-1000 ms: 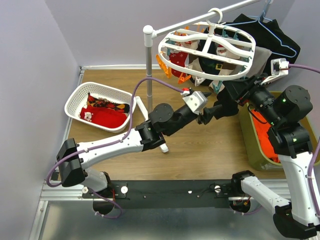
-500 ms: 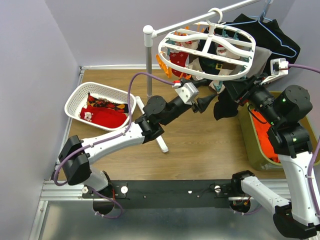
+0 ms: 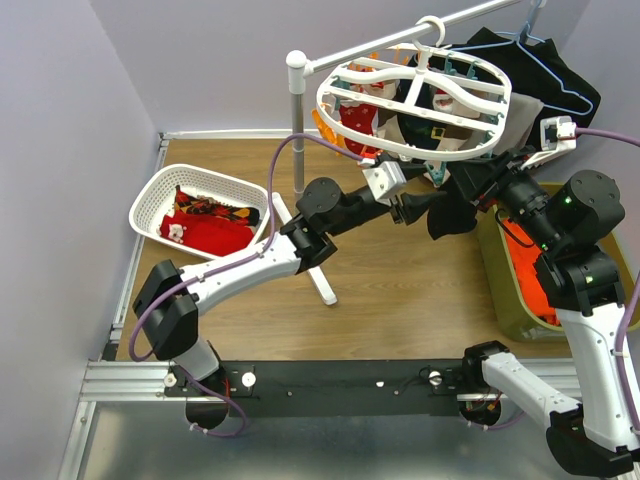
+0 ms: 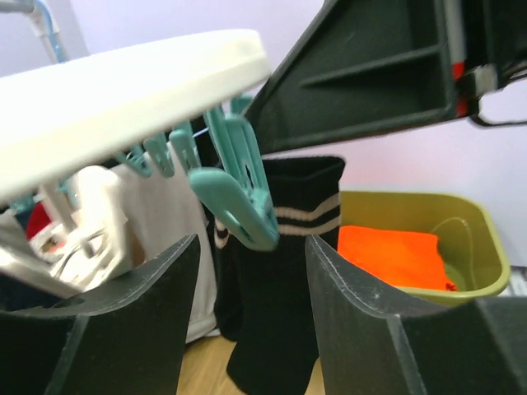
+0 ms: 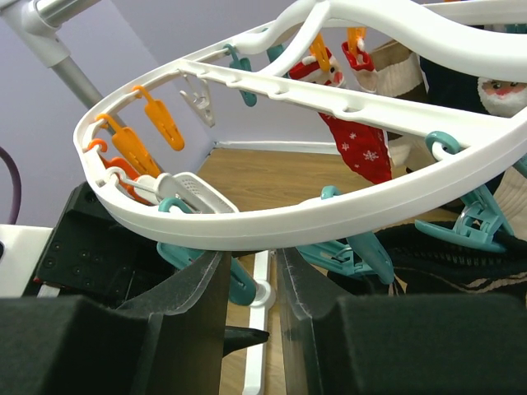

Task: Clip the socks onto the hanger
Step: Open the clamp at the hanger.

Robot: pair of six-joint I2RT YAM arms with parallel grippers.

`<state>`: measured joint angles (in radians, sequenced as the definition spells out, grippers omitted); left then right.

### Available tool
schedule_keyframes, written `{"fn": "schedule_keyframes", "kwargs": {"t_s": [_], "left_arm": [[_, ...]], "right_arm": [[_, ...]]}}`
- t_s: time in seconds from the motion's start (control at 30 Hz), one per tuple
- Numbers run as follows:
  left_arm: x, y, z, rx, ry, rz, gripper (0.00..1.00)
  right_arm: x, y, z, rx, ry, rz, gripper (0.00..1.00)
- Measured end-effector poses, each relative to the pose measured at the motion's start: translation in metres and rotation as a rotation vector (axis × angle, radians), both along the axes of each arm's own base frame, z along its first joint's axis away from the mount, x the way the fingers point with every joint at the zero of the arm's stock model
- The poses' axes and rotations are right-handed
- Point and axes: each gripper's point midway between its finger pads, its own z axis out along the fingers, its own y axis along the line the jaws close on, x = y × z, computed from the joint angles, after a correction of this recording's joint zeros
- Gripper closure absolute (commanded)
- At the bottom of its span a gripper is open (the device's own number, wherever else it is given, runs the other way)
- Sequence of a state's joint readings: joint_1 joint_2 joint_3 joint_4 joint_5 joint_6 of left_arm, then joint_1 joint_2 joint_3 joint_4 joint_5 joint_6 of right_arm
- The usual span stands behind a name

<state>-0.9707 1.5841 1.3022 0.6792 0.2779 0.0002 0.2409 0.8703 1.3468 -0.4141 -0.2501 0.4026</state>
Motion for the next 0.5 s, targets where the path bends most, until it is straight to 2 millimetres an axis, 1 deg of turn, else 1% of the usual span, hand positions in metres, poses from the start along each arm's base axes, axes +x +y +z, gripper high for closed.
{"fn": "schedule_keyframes", "kwargs": {"t_s": [0.13,0.23,0.27,0.37,0.4,0.47,0.5], "left_arm": [[-0.0010,-0.0024,0.0093,-0.020,0.004,-0.015,0.42],[-0.0002,-0.0043,0.0123,-0.029,0.011,-0.019,0.45],[0.0003,-0.0052,0.0124,-0.031,0.015,-0.021,0.53],[0.0009,-0.0065,0.0109,-0.032,0.029,-0.021,0.62],[0.0013,-0.0071,0.0101,-0.033,0.037,-0.016,0.67],[0.0038,-0.0073,0.0083,-0.033,0.050,-0.001,0.69],[0.0047,-0.0075,0.0076,-0.034,0.058,0.008,0.73]], "right_arm": [[-0.0001,-0.0001,0.0001,0.000,0.000,0.000,0.64],[-0.0001,-0.0001,0.0001,0.000,0.000,0.000,0.64],[-0.0001,-0.0001,0.0001,0.000,0.000,0.000,0.64],[-0.0004,-0.0001,0.0003,0.001,-0.001,0.000,0.64],[-0.0004,0.0000,0.0002,0.000,-0.001,0.000,0.64],[-0.0011,-0.0002,0.0007,0.001,-0.002,0.000,0.63],[-0.0012,-0.0002,0.0008,0.001,-0.003,0.000,0.63]]}}
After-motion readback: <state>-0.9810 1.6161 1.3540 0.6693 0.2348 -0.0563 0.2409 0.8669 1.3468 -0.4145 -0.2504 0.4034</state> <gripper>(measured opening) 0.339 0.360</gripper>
